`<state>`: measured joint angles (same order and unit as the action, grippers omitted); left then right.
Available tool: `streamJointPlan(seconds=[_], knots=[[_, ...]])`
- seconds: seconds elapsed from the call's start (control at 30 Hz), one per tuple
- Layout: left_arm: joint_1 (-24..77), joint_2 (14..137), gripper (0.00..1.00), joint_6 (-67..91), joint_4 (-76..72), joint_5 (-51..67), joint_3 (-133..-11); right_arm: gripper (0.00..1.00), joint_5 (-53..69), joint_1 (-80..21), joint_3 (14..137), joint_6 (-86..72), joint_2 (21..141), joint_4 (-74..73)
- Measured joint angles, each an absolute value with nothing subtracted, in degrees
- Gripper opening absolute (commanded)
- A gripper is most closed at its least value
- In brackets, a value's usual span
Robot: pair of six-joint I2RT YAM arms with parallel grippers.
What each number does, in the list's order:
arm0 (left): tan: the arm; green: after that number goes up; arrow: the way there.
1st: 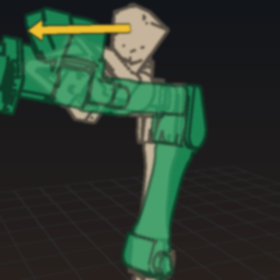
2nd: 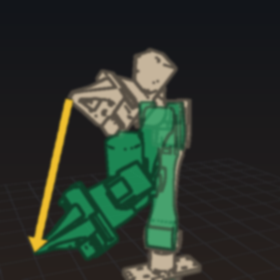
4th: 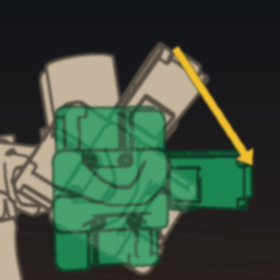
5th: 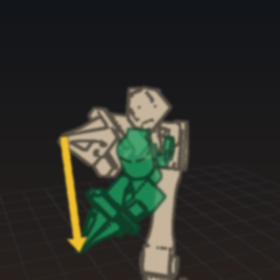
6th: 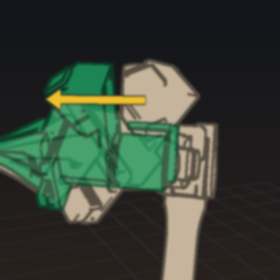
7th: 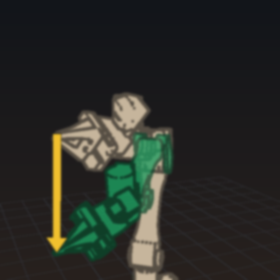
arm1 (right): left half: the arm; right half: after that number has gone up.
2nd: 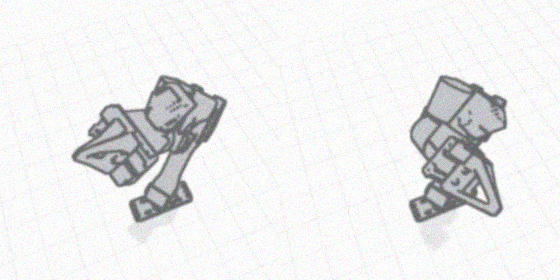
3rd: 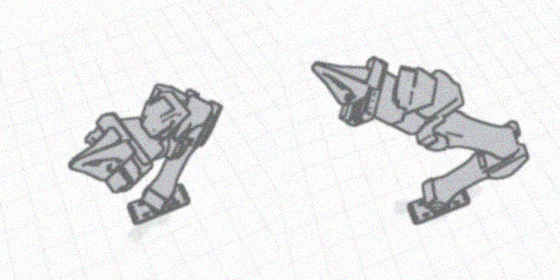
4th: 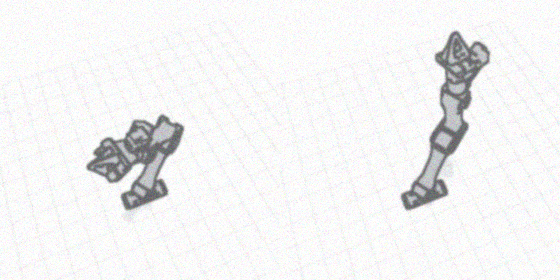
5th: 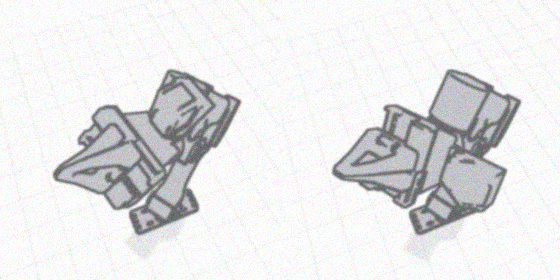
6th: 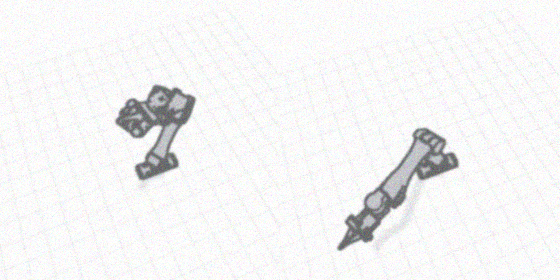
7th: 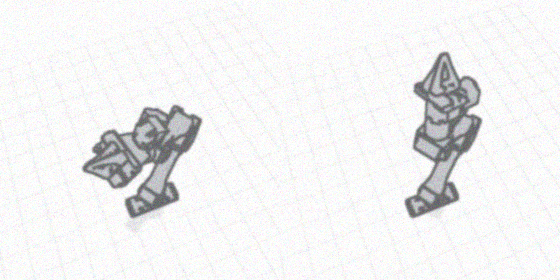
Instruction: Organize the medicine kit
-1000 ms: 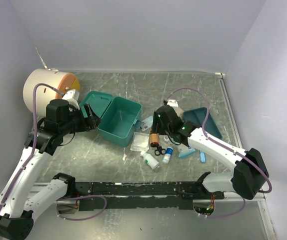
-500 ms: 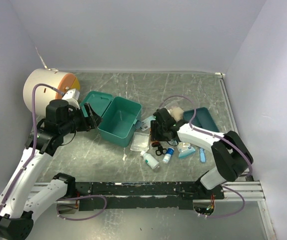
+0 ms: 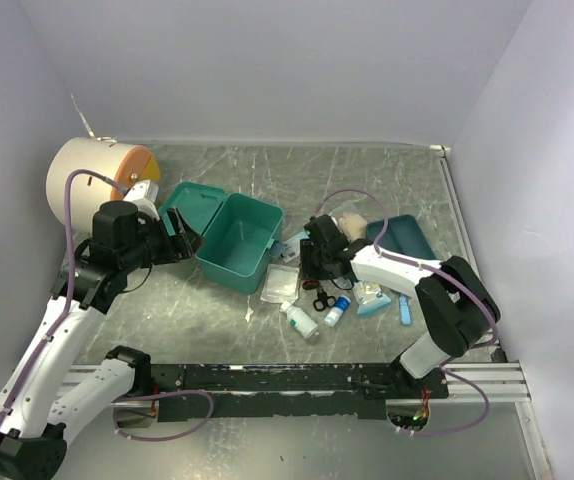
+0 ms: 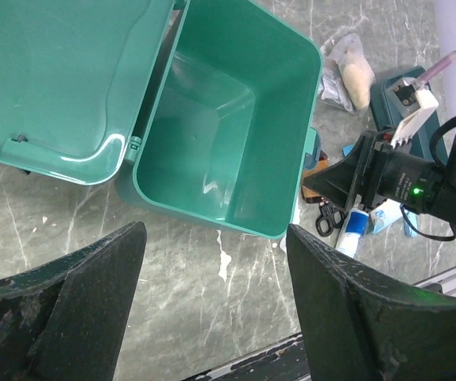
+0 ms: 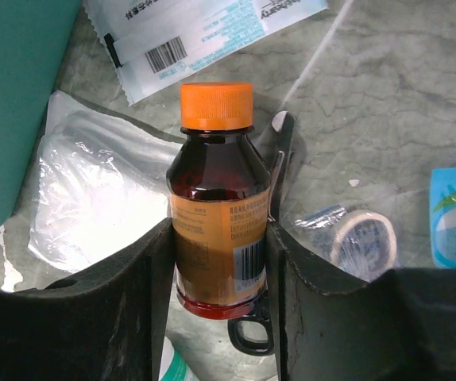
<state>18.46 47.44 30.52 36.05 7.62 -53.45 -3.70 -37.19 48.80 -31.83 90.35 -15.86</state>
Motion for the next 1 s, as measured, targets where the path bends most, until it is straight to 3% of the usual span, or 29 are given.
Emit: streamJointPlan(seconds=[0.5, 1.0], knots=[[18.46, 42.78, 0.81, 33.85, 36.21, 1.63, -51.79, 0.38, -10.31, -37.17, 46.5, -29.76, 72.1, -13.56], [18.46, 37.19, 0.84, 29.85, 33.65, -1.41, -51.92, 0.36, -1.76, -38.74, 68.86, -14.94, 86.96, -7.09]])
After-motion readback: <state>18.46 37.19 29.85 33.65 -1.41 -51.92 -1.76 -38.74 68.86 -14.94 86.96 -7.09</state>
